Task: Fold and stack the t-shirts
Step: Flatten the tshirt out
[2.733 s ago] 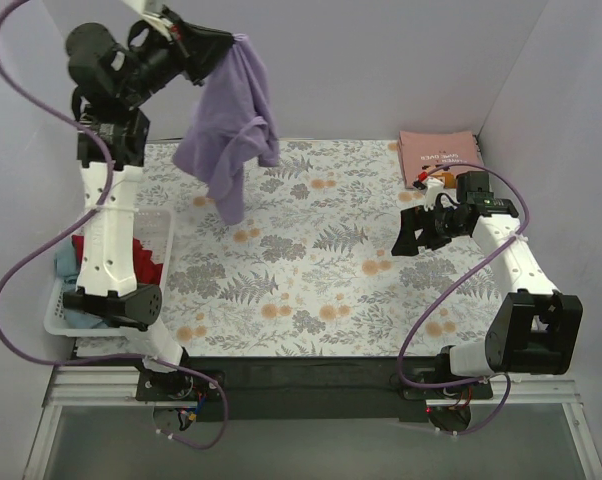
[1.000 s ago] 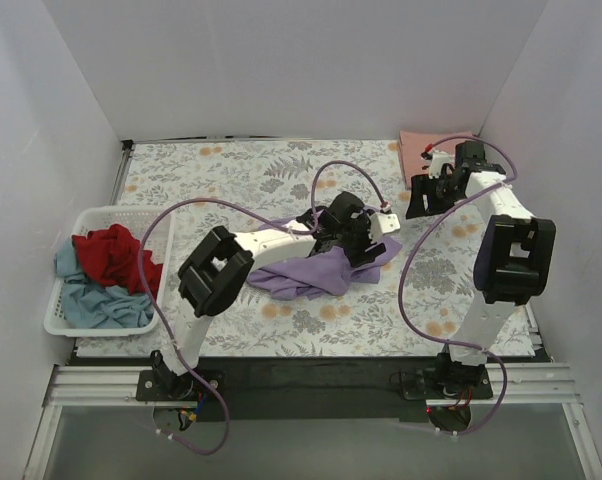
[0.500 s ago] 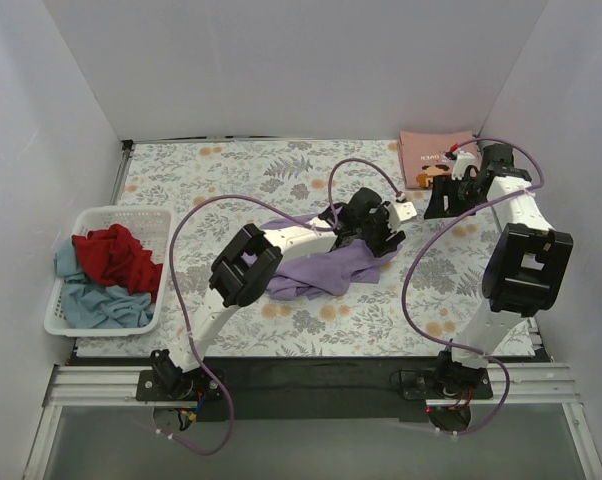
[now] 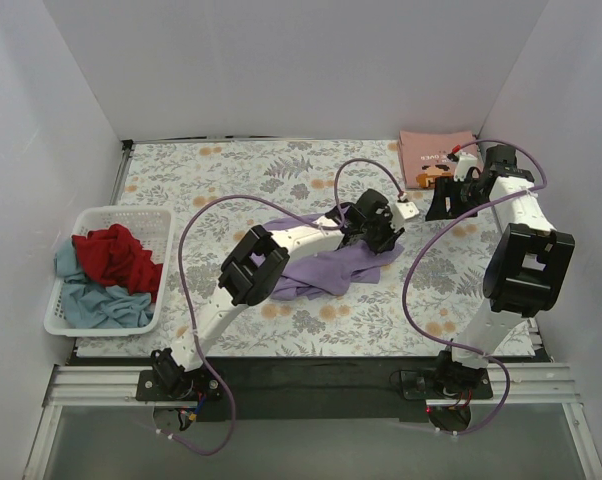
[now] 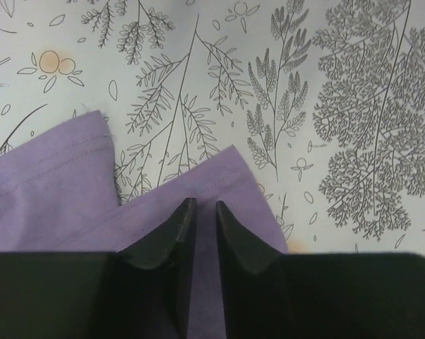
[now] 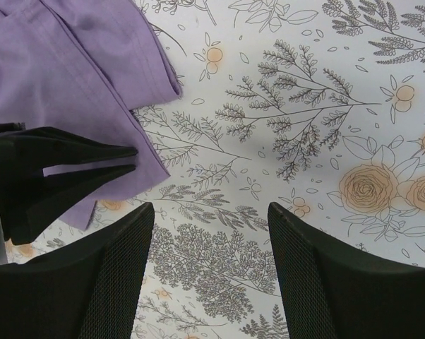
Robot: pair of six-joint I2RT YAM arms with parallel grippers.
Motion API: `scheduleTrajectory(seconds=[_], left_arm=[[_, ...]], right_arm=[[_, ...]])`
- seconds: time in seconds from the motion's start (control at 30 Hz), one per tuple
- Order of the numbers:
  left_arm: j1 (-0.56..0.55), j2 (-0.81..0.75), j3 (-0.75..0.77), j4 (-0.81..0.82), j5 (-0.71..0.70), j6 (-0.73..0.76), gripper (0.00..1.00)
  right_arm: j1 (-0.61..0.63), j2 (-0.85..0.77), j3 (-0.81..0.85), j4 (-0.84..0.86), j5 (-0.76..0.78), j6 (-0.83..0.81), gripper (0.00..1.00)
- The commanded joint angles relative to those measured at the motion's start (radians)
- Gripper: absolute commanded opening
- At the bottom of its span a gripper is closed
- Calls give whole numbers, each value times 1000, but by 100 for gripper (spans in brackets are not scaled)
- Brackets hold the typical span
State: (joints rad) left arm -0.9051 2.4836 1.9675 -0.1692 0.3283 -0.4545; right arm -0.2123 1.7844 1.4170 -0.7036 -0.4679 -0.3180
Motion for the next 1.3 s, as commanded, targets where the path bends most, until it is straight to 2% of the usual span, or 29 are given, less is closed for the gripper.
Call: scheduleTrajectory(seconds=[0.0,0.03,0.07,0.1,0.17,0.2,0.27,0.3,0.33,0.4,0.43,0.5,0.53,0.6,0.63,0.73,0.83,1.1,1.27], left_arm=[[-5,15,68,-193,-15,-41,14],[-3,2,73,-243,12,-39,1],[0,-21,53,-253,27,-39,0],[5,-110,33,-253,49,-53,0],[34,-225,-36,-242,156,-78,0],[63,-343,-59,-234,207,-107,0],[98,-481,-125,-217,308,-131,0],[141,-542,-203,-202,322,-147,0],[165,-671,-241,-194,333,-157,0],[230,-783,-350,-187,360,-180,0],[318,-829,-381,-182,383,-196,0],[409,-955,-476,-176,431,-225,0],[501,-991,-507,-170,433,-233,0],[590,-1094,-556,-144,431,-263,0],[680,-1124,-599,-106,423,-277,0],[844,-1193,-627,-70,405,-306,0],[955,-1218,-645,-81,434,-288,0],[1008,-1184,-613,-148,333,-250,0],[1011,-1112,-539,-185,265,-198,0]], right_arm=[[-6,-20,28,-16,-29,-10,72],[-6,-22,28,-17,-34,-10,72],[-6,-20,30,-19,-35,-12,71],[-6,-23,30,-17,-43,-12,71],[-6,-22,28,-22,-54,-15,71],[-6,-25,28,-23,-63,-18,71],[-6,-23,28,-23,-75,-23,71],[-6,-23,28,-22,-87,-27,71],[-6,-20,30,-23,-95,-29,71],[-4,-13,30,-25,-113,-30,71],[-2,-2,31,-27,-121,-32,71],[2,10,28,-27,-144,-33,71],[7,15,23,-25,-152,-36,71],[17,23,19,-22,-161,-44,72],[31,33,17,-23,-161,-46,72],[56,67,34,-23,-169,-33,72],[95,104,66,-17,-158,-29,73],[296,179,143,-19,-42,-127,69],[330,153,93,-19,1,-219,63]])
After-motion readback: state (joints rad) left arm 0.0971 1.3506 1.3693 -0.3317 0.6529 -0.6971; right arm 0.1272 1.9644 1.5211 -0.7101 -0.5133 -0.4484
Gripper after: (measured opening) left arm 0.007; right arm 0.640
